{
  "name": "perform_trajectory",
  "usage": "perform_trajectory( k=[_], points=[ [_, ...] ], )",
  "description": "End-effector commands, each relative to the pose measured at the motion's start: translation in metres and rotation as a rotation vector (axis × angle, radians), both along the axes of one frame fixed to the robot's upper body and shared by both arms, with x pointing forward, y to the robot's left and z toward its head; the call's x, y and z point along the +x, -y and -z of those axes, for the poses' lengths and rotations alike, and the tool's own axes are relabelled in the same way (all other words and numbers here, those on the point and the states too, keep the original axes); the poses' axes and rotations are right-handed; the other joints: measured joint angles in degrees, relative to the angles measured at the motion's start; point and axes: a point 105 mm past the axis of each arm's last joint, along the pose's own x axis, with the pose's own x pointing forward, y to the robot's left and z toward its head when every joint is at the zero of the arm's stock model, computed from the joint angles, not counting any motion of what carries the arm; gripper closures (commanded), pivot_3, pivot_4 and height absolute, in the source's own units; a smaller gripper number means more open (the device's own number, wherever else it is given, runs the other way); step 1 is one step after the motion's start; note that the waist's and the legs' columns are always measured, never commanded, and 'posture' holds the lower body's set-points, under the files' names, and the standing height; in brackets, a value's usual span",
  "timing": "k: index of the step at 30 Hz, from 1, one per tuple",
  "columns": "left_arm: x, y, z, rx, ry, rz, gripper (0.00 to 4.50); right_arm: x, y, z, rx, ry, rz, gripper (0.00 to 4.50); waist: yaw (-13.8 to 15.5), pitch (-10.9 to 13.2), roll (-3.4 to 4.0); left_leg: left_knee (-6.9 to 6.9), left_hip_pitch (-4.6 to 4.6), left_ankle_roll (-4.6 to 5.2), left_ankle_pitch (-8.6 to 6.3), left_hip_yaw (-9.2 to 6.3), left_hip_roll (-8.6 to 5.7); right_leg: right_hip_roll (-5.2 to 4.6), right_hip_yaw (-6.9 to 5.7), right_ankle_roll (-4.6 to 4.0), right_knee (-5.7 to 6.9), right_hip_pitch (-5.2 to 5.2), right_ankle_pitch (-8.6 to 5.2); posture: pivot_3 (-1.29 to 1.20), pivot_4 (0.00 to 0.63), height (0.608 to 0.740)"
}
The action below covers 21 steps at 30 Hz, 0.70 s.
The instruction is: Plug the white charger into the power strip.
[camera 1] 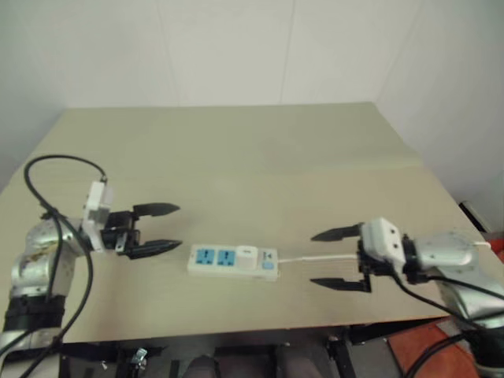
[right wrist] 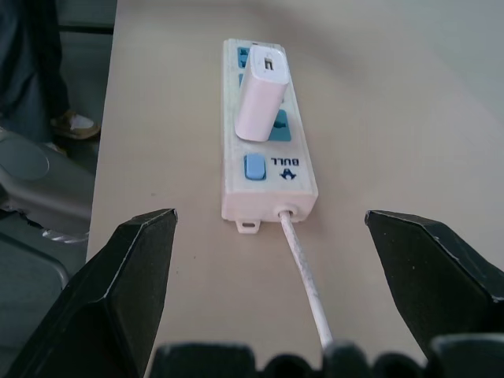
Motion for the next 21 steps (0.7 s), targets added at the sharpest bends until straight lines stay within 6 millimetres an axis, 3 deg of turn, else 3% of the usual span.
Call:
perform_trajectory(
  k=[1,11,21],
  points=[
    [-0.003,0.0,-0.008,0.007,0.036,0.006,0.0,-0.003,0.0,-0.009,-0.002,0.051,0.008,0.04,0.05,0.0,0.0,0.0,0.0,0.0,0.0,0.0,0.0,0.0,0.0,0.0,0.01,0.0,0.0,0.0,0.15,0.74],
    [-0.007,0.008,0.001,0.027,0.012,-0.013,0.0,-0.002,0.002,0.006,-0.026,0.03,0.095,0.04,0.63,0.0,0.0,0.0,-0.06,0.0,0.0,0.0,-0.02,-0.03,0.01,-0.02,-0.03,0.0,0.01,0.0,0.15,0.74],
    [-0.022,-0.001,-0.002,0.058,-0.025,-0.025,0.0,-0.005,0.011,-0.002,-0.023,0.034,0.133,0.04,0.6,0.0,-0.01,0.01,0.0,0.0,0.0,0.01,-0.03,-0.05,0.01,-0.02,0.0,0.03,0.01,0.0,0.15,0.74]
  ],
)
